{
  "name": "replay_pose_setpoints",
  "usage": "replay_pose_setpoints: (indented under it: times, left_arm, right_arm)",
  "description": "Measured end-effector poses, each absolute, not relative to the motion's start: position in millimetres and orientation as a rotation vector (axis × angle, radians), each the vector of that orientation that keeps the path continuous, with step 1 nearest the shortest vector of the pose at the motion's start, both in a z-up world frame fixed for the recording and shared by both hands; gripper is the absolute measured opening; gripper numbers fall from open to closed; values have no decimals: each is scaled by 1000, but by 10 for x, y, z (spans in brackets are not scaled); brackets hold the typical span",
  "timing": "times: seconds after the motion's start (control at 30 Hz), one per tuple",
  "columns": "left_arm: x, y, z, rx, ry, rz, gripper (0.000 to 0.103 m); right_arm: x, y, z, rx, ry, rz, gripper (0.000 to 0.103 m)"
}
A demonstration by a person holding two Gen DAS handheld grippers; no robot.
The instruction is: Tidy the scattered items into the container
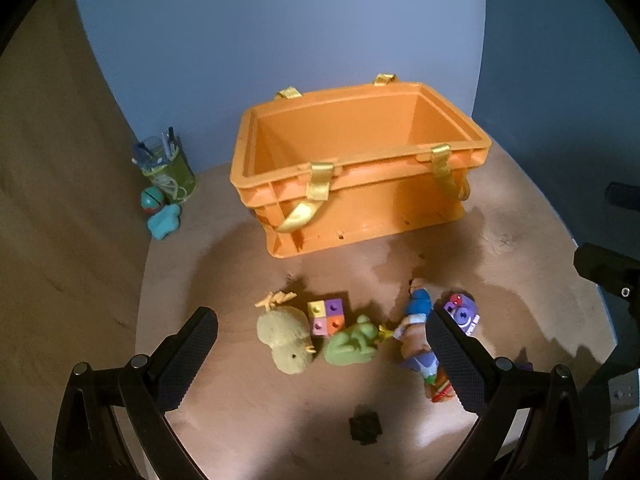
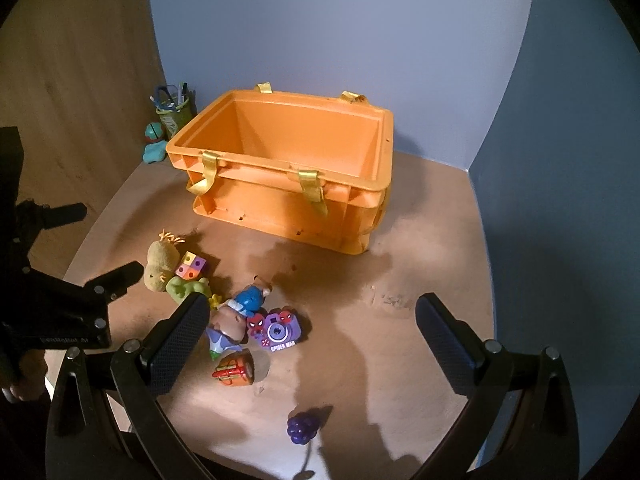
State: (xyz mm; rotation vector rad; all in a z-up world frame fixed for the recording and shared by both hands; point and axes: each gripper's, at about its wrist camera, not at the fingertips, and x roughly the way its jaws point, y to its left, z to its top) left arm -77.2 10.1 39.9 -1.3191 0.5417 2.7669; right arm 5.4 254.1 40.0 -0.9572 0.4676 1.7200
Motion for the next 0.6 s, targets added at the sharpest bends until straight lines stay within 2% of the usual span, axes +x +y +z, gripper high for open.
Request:
replay_pose_setpoints:
  times: [0.6]
  left_arm:
    - [-1234,75,677,-1326,608,2749,103]
  right_arm:
    - [-129,2982,698,-1005,429,1698,102]
